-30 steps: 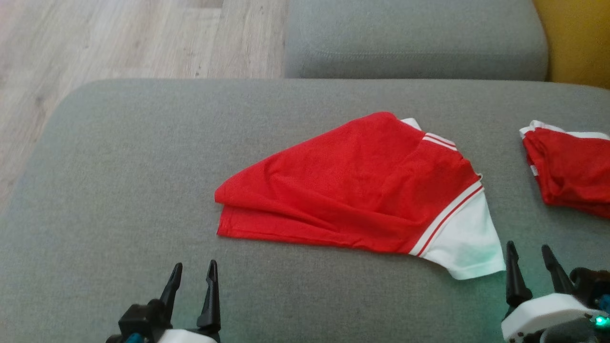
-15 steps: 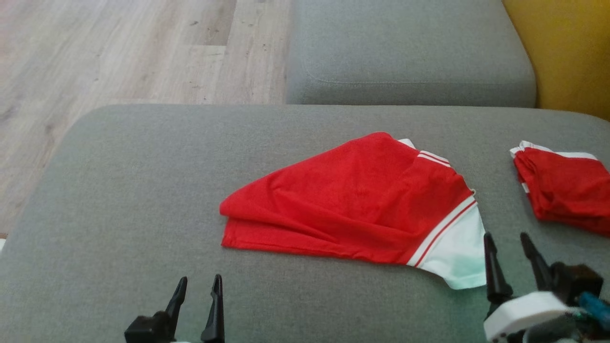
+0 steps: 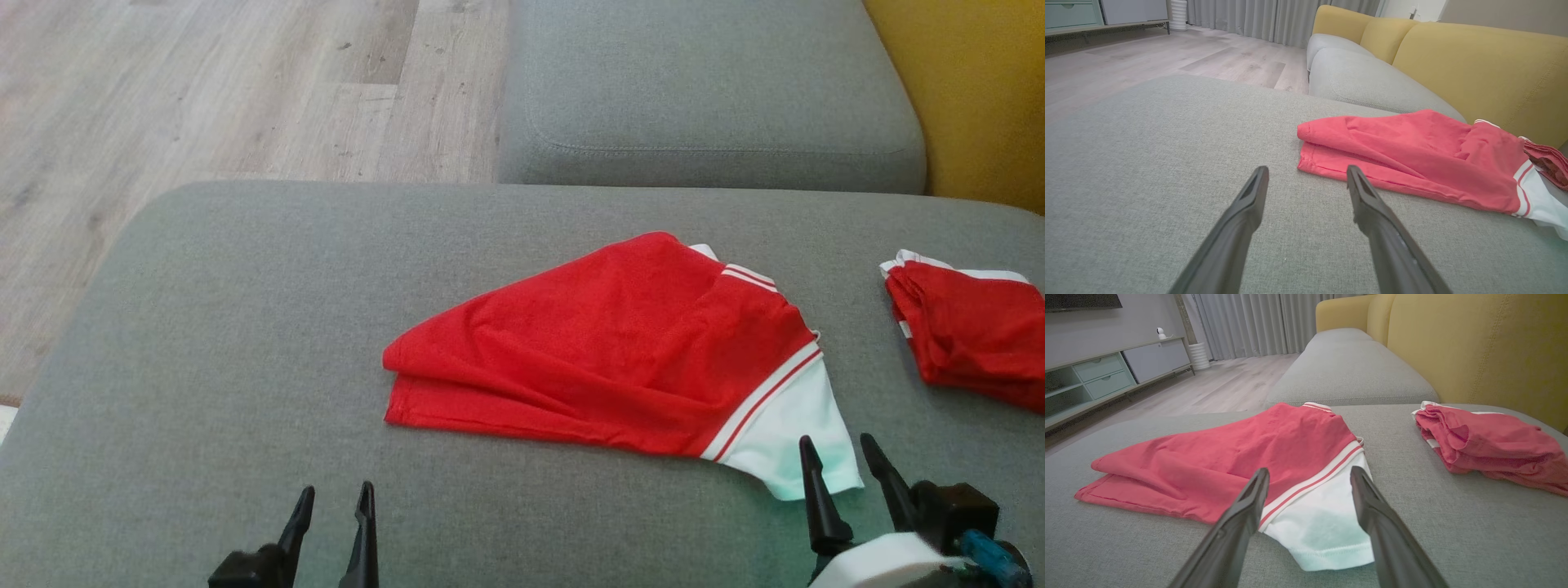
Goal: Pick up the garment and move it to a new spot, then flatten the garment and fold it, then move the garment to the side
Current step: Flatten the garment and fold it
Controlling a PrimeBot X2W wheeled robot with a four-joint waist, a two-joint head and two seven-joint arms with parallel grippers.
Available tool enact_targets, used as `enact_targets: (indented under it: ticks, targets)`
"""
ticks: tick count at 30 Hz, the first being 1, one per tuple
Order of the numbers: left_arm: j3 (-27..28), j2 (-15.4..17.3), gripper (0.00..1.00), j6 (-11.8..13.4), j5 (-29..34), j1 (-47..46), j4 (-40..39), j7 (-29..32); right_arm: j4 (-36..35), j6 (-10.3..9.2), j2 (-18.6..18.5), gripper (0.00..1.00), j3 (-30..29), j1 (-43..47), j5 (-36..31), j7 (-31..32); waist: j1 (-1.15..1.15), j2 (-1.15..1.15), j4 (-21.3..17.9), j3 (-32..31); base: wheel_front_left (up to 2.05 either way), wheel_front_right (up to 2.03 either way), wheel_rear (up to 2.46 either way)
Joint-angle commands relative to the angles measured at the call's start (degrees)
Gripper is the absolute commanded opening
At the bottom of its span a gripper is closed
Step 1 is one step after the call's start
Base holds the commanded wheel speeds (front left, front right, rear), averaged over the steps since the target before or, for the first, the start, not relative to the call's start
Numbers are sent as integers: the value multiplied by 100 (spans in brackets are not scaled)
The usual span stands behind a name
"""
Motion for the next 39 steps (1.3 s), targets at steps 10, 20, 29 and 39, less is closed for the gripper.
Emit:
enact_targets:
  ticks: [10, 20, 29, 39]
  targets:
    - [283, 120, 100, 51, -30, -357, -179, -55, -155, 42, -49, 100, 174, -254, -39, -91, 0, 0, -26, 76, 0, 0, 0]
    - [184, -185, 100, -161, -264, -1461, 657, 762, -354, 42, -49, 100, 283, -468, -167, 66, 0, 0, -235, 461, 0, 0, 0]
    - [356, -590, 100, -272, -527, -2393, 2070, 951, -590, 42, -49, 100, 373, -750, -302, 219, 0, 0, -663, 1096, 0, 0, 0]
    - [381, -780, 73, -406, -628, -2868, 3030, 1001, -598, 42, -49, 100, 112, -880, -446, 254, 0, 0, -804, 1414, 0, 0, 0]
